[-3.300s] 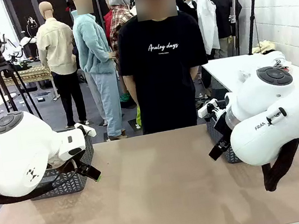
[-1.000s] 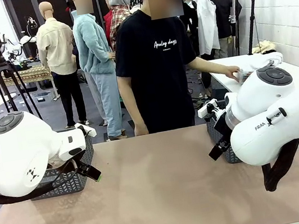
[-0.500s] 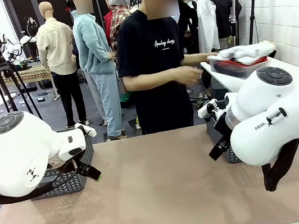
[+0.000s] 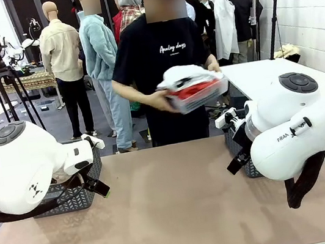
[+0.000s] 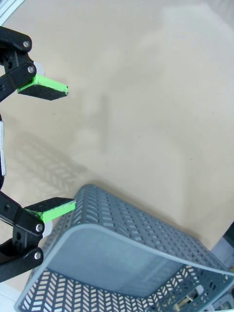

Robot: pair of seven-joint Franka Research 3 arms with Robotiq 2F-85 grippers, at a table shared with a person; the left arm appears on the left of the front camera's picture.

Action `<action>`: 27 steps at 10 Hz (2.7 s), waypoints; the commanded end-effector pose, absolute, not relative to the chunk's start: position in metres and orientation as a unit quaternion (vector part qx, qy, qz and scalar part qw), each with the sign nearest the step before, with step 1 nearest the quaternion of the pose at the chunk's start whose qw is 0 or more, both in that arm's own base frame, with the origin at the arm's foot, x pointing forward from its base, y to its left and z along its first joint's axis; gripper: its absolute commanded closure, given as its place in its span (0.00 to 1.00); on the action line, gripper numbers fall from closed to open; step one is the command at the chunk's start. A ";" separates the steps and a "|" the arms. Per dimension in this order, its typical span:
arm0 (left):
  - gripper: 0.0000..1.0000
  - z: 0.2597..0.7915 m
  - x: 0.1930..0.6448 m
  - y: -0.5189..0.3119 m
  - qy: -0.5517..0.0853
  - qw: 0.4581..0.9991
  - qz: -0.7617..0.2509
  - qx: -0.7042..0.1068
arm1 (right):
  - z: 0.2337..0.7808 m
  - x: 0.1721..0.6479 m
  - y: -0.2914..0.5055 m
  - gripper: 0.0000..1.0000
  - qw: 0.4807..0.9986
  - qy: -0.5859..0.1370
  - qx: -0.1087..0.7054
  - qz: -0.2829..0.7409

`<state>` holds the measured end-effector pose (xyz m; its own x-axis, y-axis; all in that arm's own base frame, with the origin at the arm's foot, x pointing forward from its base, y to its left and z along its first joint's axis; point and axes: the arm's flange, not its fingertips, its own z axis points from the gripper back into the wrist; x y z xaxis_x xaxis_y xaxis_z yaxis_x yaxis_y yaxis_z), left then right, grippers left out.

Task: Sort the tops and bottoms.
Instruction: Lift clothes from the center of the table with your left hand.

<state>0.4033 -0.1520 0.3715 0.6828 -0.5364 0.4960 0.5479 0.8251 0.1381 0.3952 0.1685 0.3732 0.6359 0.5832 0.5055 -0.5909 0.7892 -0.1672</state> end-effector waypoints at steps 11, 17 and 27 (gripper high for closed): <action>0.00 0.532 0.360 -0.114 -0.395 0.869 -0.298 0.009 | 0.547 0.302 0.154 0.00 0.897 -0.359 -0.067 0.249; 0.00 0.571 0.344 -0.049 -0.413 0.859 -0.298 -0.054 | 0.556 0.279 0.088 0.00 0.879 -0.435 0.029 0.195; 0.00 0.574 0.330 -0.051 -0.395 0.851 -0.336 -0.077 | 0.588 0.318 0.070 0.00 0.859 -0.431 0.177 0.212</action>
